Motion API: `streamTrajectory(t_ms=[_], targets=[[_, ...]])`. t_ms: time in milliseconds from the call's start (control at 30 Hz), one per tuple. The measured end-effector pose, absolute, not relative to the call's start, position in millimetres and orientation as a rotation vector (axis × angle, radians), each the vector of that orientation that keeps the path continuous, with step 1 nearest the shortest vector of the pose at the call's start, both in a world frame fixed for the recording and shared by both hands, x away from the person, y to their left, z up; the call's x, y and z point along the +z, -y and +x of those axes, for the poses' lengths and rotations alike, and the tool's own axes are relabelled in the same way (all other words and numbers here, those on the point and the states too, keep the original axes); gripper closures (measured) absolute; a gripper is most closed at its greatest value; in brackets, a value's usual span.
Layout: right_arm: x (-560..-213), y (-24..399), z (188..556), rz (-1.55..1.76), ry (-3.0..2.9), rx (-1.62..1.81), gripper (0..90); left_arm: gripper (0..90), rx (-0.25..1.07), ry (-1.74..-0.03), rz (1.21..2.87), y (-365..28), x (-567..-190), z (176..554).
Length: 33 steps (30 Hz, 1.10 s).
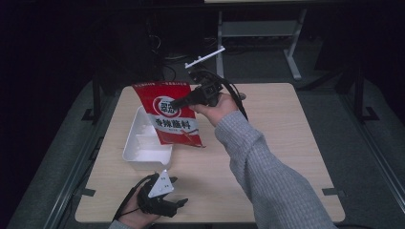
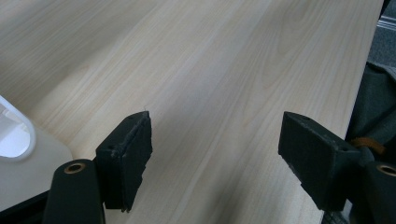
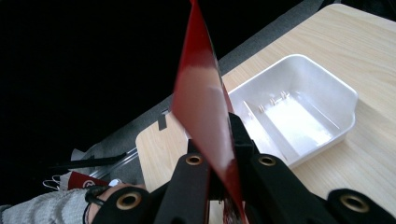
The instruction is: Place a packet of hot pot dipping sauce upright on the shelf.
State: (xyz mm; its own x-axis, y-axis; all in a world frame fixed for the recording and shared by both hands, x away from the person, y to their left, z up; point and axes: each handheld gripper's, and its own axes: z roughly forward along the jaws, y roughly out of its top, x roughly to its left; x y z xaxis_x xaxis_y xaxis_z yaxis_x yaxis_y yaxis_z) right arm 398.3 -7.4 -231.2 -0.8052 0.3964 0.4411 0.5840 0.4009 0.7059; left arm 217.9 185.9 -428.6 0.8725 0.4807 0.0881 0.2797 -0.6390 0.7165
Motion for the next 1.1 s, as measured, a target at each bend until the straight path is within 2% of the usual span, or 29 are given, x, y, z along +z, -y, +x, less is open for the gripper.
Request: streamTrajectory(t_ms=[1100], targets=[[-250, -39, 417, -0.883, 2.426, -1.353, 88.5, 25.2, 0.340, -0.543, 2.311, -189, -431, 219]])
